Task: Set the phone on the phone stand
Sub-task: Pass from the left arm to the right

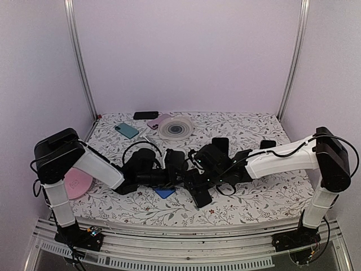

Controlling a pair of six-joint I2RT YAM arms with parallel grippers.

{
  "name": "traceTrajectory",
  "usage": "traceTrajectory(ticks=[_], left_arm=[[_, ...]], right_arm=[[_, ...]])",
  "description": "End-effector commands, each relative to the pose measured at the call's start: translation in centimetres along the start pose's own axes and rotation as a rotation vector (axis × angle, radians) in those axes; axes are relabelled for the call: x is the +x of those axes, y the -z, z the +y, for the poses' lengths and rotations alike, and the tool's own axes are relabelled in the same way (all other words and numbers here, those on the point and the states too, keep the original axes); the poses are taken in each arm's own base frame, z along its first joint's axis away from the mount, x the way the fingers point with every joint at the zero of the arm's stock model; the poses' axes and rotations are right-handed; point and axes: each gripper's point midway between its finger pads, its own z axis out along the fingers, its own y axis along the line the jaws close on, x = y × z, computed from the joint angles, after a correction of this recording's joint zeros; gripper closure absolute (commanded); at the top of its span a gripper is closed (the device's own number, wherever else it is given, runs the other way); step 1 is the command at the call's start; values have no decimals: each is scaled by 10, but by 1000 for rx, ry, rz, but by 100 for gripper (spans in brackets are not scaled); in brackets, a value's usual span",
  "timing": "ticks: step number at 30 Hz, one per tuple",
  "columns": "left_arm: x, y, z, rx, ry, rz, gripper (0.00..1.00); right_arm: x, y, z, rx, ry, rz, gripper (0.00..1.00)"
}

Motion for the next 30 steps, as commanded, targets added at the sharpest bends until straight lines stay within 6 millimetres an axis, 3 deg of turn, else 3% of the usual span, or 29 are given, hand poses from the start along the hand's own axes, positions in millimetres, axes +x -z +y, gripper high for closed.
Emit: traceTrajectory(ticks=[1,12,19,30], left_arm=[[-12,11,-32,53,-83,-45,100],[-24,26,-56,53,-191,-82,100],[-31,41,-81,83,-298,-101,100],[-36,67,-102,88,-407,-127,100]], right_arm=[[-14,20,7,-53,-11,-67,3],[-28,60,27,-214,8,-171,1],[-32,87,42,-341,41,-229,1],[-41,135,41,-434,41,-377,1]])
